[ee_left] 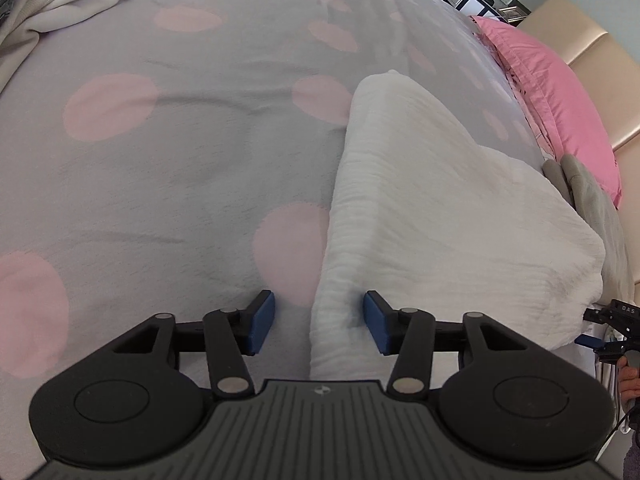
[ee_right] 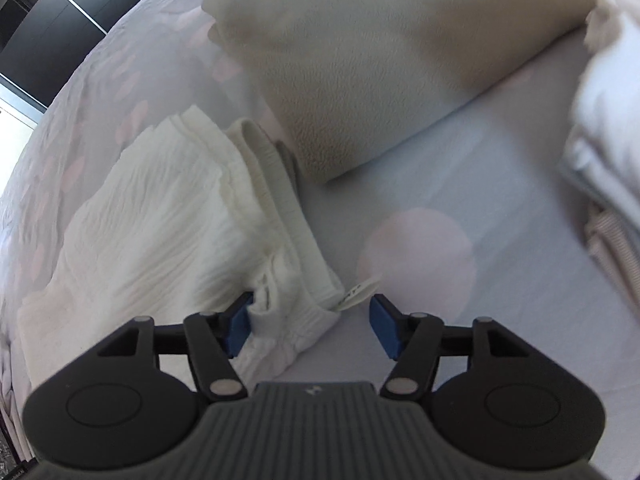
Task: Fold clothes
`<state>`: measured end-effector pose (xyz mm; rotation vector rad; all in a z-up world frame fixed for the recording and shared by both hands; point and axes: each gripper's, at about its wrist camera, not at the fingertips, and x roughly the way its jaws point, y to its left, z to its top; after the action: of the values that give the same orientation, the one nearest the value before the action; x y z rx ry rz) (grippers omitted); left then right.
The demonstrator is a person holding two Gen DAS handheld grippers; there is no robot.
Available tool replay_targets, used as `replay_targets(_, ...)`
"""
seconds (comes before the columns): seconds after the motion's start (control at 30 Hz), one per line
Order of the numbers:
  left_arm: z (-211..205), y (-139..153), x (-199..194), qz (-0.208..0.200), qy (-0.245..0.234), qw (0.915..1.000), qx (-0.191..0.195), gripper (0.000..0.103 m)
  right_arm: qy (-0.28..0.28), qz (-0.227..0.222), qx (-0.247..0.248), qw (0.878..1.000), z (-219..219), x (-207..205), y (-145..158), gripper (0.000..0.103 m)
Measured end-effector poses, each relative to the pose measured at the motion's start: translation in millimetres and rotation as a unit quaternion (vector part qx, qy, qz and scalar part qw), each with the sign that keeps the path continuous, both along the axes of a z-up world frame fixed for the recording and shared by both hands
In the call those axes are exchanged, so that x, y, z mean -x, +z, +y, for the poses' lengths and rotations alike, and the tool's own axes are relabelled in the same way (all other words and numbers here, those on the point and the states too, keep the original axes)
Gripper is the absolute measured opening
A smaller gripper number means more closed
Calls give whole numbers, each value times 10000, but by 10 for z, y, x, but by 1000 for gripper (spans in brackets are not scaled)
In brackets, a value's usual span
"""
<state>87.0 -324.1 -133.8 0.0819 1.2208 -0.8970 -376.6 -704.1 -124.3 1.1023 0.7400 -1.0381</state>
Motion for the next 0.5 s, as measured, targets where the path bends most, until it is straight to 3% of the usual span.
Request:
replay_targets(0.07,-35,-11,32,-23,4,10000,38,25,28,59,100,9999,19,-81,-24,56)
replay_targets(0.1,-58,-16,51,-7,-9,10000,70,15,65,91,164,9998,31,-123,-22,45)
replay_targets(0.23,-115,110,86,-119,-161,9998,23,7,22,83,294,9995,67,-195,125,26)
replay_targets(0.4,-43,573,-49,-91,-560,9983,-99,6,80,205,456,9987,176,-266,552,24)
replay_targets(0.5,61,856,-47,-130,-637,9973,-337,6,162,314,178,9992,273,-291,744,24)
